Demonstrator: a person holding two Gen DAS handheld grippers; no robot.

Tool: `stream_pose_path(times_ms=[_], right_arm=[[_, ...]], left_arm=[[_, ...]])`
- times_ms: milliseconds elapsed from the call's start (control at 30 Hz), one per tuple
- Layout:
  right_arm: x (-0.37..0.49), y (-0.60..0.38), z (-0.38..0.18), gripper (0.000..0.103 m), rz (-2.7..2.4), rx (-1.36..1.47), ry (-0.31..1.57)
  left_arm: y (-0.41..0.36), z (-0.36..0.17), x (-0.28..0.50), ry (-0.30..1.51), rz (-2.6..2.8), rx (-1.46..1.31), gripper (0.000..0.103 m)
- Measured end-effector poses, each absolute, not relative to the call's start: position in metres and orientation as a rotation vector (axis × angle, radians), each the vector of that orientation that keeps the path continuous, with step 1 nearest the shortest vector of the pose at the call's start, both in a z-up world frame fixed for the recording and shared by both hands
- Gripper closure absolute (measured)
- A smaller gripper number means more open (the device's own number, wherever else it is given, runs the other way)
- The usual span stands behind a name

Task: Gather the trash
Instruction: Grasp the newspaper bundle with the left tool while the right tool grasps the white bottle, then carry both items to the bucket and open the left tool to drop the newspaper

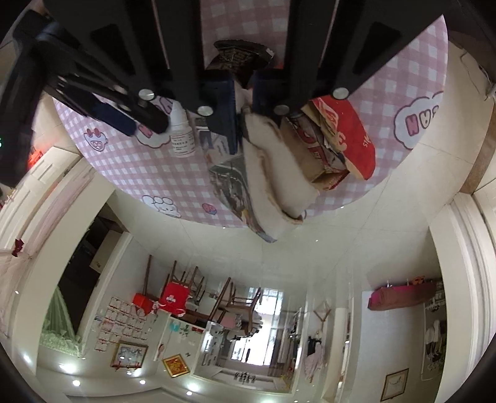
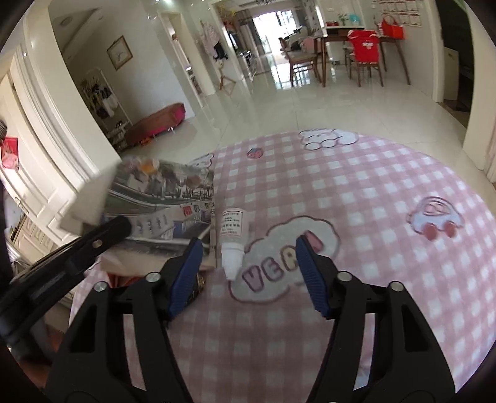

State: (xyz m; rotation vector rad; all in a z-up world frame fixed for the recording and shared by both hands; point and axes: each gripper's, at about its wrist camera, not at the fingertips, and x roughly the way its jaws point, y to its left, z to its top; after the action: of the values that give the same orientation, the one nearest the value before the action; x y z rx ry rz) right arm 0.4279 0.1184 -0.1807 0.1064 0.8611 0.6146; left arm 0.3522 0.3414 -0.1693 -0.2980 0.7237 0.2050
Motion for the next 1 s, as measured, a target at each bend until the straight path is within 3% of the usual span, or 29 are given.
stream_pose_path(times_ms=[100,300,733,1000], right_arm=[[0.439,0.128,-0.189,0.048,0.625,0.110,0.891],[0.451,0.146,-0.195,0.077,0.668,0.064,0.929],[0.409,0.065,-0.157,0.078,0.660,0.170,0.832],[0.357,-0.038,-0.122,0.078,0.589,0.279,0.733]], left_arm=[[0.336,-0.165,0.352,0.712,0.207,-0.269,0.096],[0.330,-0.162,0.354,0.702,0.210,-0.231,0.097],[0.285,-0.124,0.327,0.637,0.127,-0.205,0.099],[0.199,-0.091,0.302,0.592,-0.016,-0.152,0.099]])
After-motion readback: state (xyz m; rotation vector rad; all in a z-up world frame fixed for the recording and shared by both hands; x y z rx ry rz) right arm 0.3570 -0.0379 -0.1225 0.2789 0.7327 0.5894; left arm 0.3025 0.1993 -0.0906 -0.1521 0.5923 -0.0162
